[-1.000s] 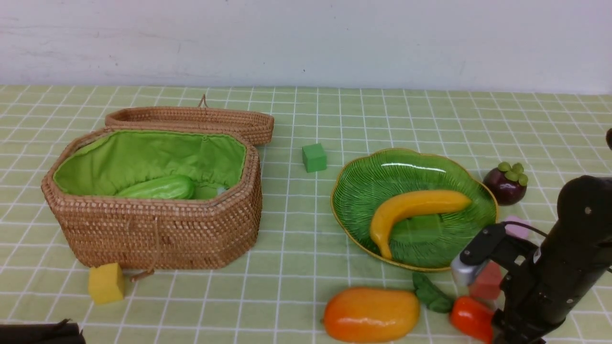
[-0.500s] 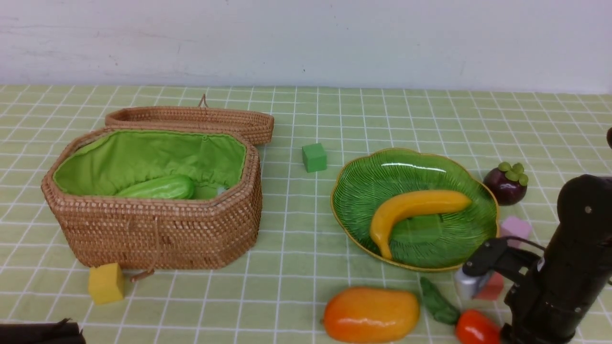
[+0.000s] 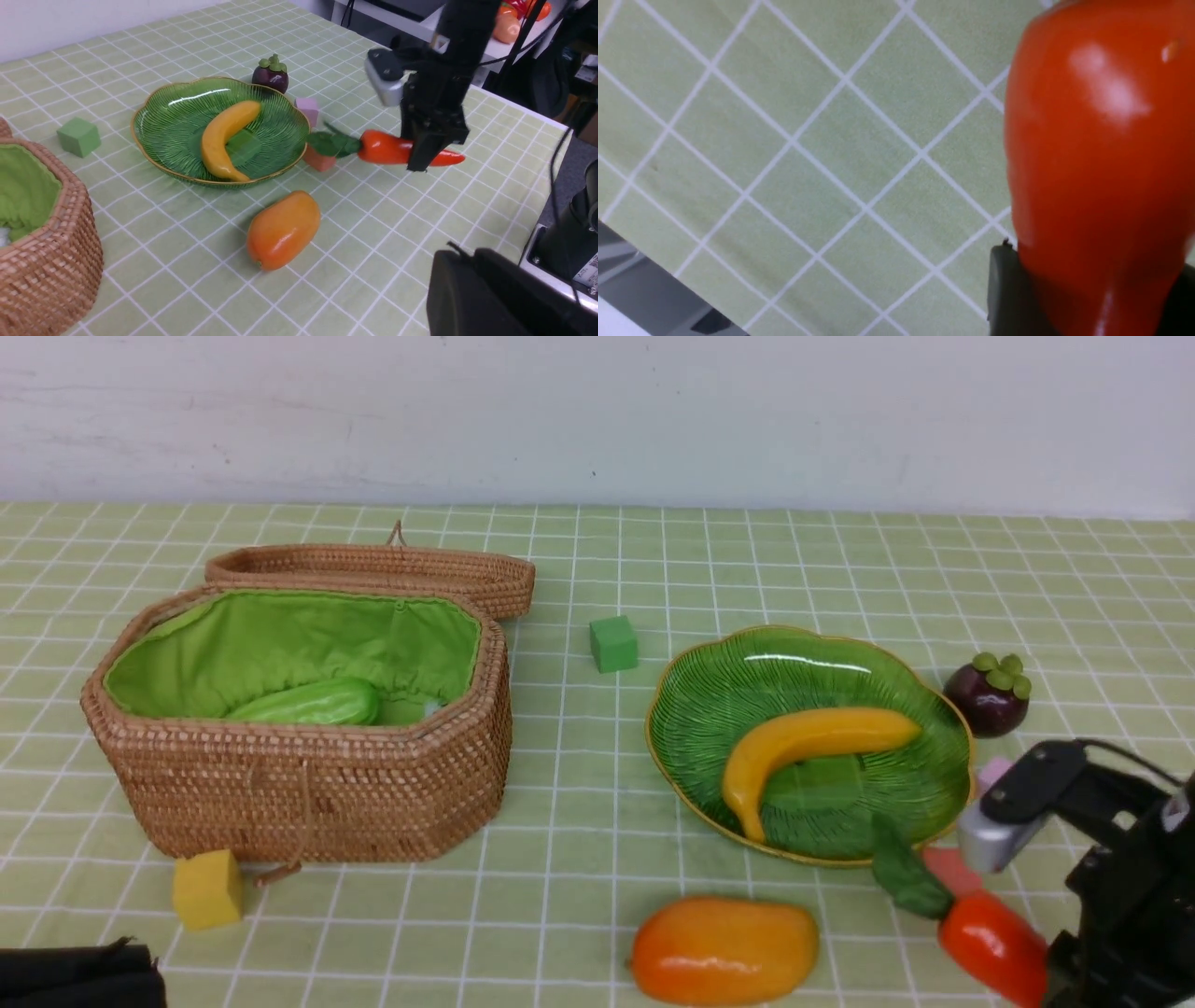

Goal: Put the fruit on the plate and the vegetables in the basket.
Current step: Use the right arm to grab a carrot and put it into the left basket

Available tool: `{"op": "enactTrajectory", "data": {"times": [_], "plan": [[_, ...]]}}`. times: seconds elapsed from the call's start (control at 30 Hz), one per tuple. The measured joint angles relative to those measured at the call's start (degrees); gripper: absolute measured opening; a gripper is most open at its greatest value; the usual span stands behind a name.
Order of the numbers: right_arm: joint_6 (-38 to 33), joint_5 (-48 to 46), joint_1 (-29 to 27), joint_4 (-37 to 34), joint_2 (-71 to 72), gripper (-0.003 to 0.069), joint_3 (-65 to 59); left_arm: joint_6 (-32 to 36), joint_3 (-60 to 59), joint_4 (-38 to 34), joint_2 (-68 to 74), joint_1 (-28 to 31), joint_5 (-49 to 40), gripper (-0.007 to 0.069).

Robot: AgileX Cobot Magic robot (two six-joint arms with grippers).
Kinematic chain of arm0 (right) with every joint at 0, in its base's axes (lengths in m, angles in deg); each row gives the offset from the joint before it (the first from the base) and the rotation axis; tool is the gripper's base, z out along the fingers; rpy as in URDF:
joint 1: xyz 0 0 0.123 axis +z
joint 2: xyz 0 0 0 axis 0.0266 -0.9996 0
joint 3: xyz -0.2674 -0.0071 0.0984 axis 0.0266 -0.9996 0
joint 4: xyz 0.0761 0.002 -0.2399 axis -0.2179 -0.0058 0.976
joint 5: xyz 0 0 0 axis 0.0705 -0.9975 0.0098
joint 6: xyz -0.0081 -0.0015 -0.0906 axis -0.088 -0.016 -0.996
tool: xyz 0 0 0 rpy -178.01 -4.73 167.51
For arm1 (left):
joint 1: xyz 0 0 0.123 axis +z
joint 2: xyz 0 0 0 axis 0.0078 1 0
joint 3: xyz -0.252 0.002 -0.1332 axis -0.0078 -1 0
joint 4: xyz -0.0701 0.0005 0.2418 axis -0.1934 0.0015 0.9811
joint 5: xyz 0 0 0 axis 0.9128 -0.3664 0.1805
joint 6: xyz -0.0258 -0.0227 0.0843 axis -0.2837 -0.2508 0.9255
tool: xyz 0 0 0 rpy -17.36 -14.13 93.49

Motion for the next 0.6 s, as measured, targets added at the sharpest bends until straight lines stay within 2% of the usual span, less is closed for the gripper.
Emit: {"op": "enactTrajectory", "data": {"times": [0.23, 0.4, 0.47, 0.5, 0.57, 0.6], "plan": [[5.65, -1.14, 0.0, -0.45, 5.59, 0.0308, 0.37, 0.0, 0.0, 1.27, 0.0, 0.0, 0.0, 0.0036], [8.82, -1.53, 0.0, -5.22, 6.21, 0.0308, 4.23, -0.31, 0.0, 5.49, 0.0, 0.0, 0.0, 0.0036], [9.11, -1.18, 0.36, -10.55, 6.21, 0.0308, 8.0, -2.98, 0.0, 10.54, 0.0, 0.0, 0.0, 0.0036], [9.11, -1.12, 0.47, -10.87, 6.21, 0.0308, 8.28, -3.31, 0.0, 11.05, 0.0, 0.0, 0.0, 0.0036], [9.11, -0.22, 2.25, -13.43, 6.21, 0.0308, 11.63, -8.15, 0.0, 18.32, 0.0, 0.0, -0.06, 0.0037], [9.25, 0.08, 2.98, -13.8, 6.21, 0.0308, 12.58, -9.15, 0.0, 19.69, 0.0, 0.0, -0.06, 0.0037]]}}
